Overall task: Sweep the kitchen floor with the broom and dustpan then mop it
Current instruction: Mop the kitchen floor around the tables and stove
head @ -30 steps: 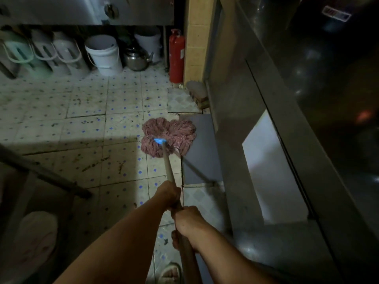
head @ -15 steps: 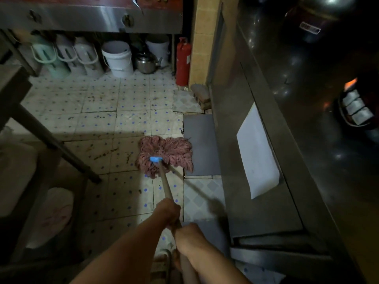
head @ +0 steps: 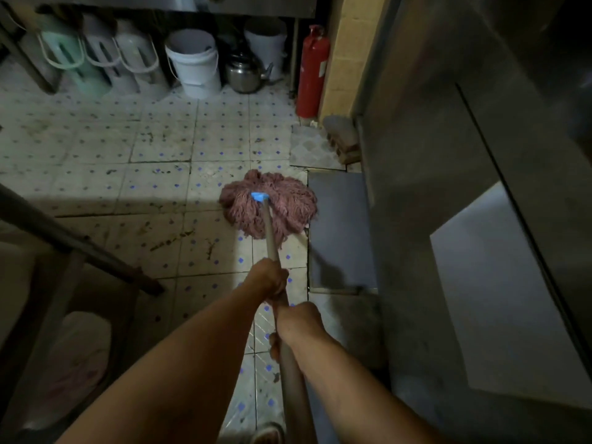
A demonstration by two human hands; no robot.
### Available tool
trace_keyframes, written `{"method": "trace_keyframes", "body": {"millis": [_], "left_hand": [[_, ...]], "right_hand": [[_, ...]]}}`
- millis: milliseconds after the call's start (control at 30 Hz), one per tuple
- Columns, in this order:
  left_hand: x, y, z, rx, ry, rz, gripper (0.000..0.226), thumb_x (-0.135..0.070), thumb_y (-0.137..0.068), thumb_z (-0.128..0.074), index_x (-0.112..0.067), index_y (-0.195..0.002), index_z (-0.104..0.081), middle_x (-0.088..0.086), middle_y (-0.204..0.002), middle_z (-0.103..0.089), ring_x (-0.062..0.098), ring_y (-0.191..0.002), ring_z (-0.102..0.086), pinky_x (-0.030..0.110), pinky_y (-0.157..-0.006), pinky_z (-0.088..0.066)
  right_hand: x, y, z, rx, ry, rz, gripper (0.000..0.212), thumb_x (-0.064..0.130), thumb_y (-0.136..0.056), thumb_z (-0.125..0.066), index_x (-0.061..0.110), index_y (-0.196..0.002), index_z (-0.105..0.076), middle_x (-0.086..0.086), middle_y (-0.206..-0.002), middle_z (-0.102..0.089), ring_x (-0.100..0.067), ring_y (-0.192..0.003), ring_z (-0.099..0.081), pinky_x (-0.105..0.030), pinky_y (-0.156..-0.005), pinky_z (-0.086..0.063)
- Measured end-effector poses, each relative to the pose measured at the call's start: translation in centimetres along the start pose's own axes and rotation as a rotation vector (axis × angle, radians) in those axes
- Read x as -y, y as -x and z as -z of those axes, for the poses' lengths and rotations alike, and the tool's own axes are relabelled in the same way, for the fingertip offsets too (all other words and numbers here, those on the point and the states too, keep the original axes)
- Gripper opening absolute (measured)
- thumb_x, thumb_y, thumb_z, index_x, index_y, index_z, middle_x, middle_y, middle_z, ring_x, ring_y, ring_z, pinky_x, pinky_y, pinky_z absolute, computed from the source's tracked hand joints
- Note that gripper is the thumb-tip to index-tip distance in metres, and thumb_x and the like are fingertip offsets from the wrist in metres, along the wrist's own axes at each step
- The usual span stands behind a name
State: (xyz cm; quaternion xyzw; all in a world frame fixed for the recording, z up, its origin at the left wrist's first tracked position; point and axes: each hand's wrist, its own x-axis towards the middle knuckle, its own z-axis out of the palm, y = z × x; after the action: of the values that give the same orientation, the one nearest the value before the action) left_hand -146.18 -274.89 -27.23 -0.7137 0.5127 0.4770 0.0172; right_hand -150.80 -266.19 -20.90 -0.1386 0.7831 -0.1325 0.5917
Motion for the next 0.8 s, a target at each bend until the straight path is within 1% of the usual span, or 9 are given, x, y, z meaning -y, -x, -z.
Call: {"method": "trace_keyframes", "body": {"millis": [67,200,300,400,433,467,567,700,800], "left_hand": [[-1.1,-2.5,1.0,-0.011,0.017,-0.011,0.040,-0.019,-0.093,-0.055,0.009,-0.121,-0.051,0.024,-0.123,-0.058,0.035,-0.112,-0.058,0.041,-0.093,-0.050],[-3.0,-6.1,2.4,-0.030,0.061,-0.041,0.037,-0.016,-0.092,-0.054,0.011,-0.117,-0.053,0.026,-0.118,-0.060,0.037,-0.106,-0.061,0.042,-0.086,-0.051],[-3.5,-6.7,2.1,-0.014,0.084,-0.032,0.033,-0.013,-0.092,-0.054,0.011,-0.114,-0.053,0.025,-0.108,-0.062,0.036,-0.097,-0.063,0.043,-0.074,-0.054],[-3.0,-5.7,1.0,0.016,0.068,-0.009,0.033,-0.014,-0.093,-0.051,0.009,-0.116,-0.051,0.022,-0.101,-0.063,0.035,-0.090,-0.064,0.039,-0.065,-0.053],[-2.9,-5.0,0.6,0.023,0.073,-0.001,0.032,-0.015,-0.094,-0.051,0.008,-0.116,-0.051,0.021,-0.099,-0.062,0.034,-0.087,-0.064,0.038,-0.062,-0.052],[-2.7,-4.3,0.2,0.024,0.086,0.001,0.032,-0.015,-0.094,-0.050,0.008,-0.116,-0.051,0.021,-0.101,-0.062,0.035,-0.088,-0.064,0.038,-0.064,-0.053],[-2.2,-2.0,-0.9,0.019,0.089,0.007,0.034,-0.016,-0.094,-0.052,0.008,-0.118,-0.053,0.024,-0.114,-0.061,0.037,-0.104,-0.062,0.040,-0.086,-0.053],[-0.8,2.6,-3.7,0.055,0.113,0.030,0.035,-0.015,-0.094,-0.052,0.009,-0.119,-0.052,0.024,-0.114,-0.061,0.036,-0.102,-0.063,0.043,-0.090,-0.053],[0.9,7.3,-6.5,0.066,0.089,0.031,0.032,-0.017,-0.095,-0.051,0.006,-0.118,-0.052,0.022,-0.112,-0.062,0.033,-0.101,-0.065,0.039,-0.089,-0.054]], "right_hand": [[2.5,-1.3,0.0,0.014,-0.023,0.006,0.033,0.033,-0.095,-0.055,0.008,-0.116,-0.050,-0.008,-0.076,-0.059,-0.015,-0.046,-0.053,-0.023,-0.041,-0.046],[6.2,-3.6,0.0,0.019,-0.041,0.017,0.027,0.031,-0.095,-0.055,0.007,-0.108,-0.052,-0.007,-0.067,-0.055,-0.014,-0.044,-0.051,-0.026,-0.045,-0.049],[6.2,-4.5,0.3,0.015,-0.050,0.013,0.028,0.031,-0.095,-0.055,0.007,-0.111,-0.055,-0.006,-0.066,-0.054,-0.013,-0.046,-0.051,-0.026,-0.049,-0.051],[4.6,-4.5,0.6,0.011,-0.023,-0.002,0.031,0.031,-0.095,-0.055,0.007,-0.114,-0.057,-0.004,-0.067,-0.053,-0.013,-0.050,-0.052,-0.027,-0.062,-0.054],[3.9,-4.3,0.7,0.009,-0.016,-0.004,0.032,0.031,-0.095,-0.054,0.007,-0.116,-0.057,-0.004,-0.067,-0.053,-0.012,-0.050,-0.052,-0.026,-0.063,-0.054],[3.3,-4.0,0.9,0.014,-0.017,-0.010,0.033,0.032,-0.096,-0.053,0.007,-0.117,-0.057,-0.004,-0.067,-0.053,-0.013,-0.050,-0.051,-0.026,-0.061,-0.053],[1.4,-2.4,1.8,0.038,-0.044,-0.029,0.031,0.030,-0.097,-0.052,0.006,-0.116,-0.059,-0.005,-0.064,-0.052,-0.015,-0.047,-0.050,-0.026,-0.049,-0.048],[-3.1,0.8,3.6,0.048,-0.036,-0.017,0.030,0.029,-0.098,-0.049,0.005,-0.115,-0.058,-0.005,-0.064,-0.052,-0.015,-0.045,-0.049,-0.022,-0.040,-0.044],[-8.3,3.6,4.9,0.081,-0.035,-0.010,0.031,0.030,-0.098,-0.047,0.006,-0.115,-0.057,-0.004,-0.065,-0.052,-0.013,-0.046,-0.050,-0.023,-0.043,-0.045]]}}
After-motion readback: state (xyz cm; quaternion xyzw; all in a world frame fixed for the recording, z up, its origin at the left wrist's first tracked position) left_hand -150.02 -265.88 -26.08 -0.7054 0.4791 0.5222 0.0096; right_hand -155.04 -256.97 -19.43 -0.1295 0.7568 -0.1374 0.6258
